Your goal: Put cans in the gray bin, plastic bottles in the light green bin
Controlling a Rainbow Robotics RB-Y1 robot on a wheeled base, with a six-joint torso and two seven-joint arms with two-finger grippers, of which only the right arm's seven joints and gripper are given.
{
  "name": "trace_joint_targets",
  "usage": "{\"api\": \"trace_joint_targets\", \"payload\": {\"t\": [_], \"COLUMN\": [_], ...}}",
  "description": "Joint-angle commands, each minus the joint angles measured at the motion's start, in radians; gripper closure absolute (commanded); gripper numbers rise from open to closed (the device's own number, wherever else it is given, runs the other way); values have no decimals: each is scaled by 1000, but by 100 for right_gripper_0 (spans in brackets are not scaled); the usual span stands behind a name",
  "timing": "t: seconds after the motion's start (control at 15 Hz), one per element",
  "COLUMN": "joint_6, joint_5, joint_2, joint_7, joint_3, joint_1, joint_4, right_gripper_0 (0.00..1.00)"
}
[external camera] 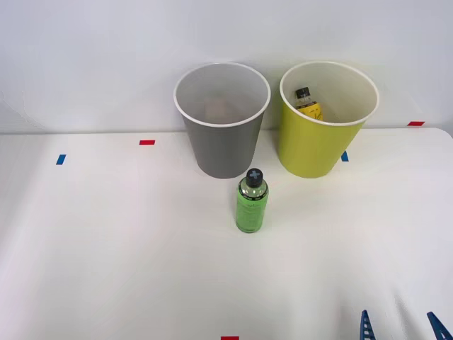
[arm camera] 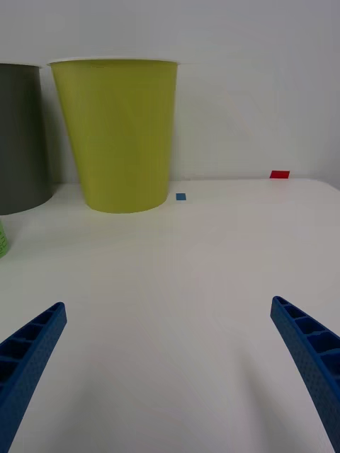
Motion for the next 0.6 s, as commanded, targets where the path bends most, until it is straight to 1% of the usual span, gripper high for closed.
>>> {"api": "trace_joint_targets", "payload": {"t": [0.07,0.6], "joint_6": [0,0], "joint_5": [0,0], "joint_2": [0,0], "joint_7": [0,0], "joint_3": [0,0], "joint_1": [0,0], "joint_4": [0,0], "right_gripper_0": [0,0]}}
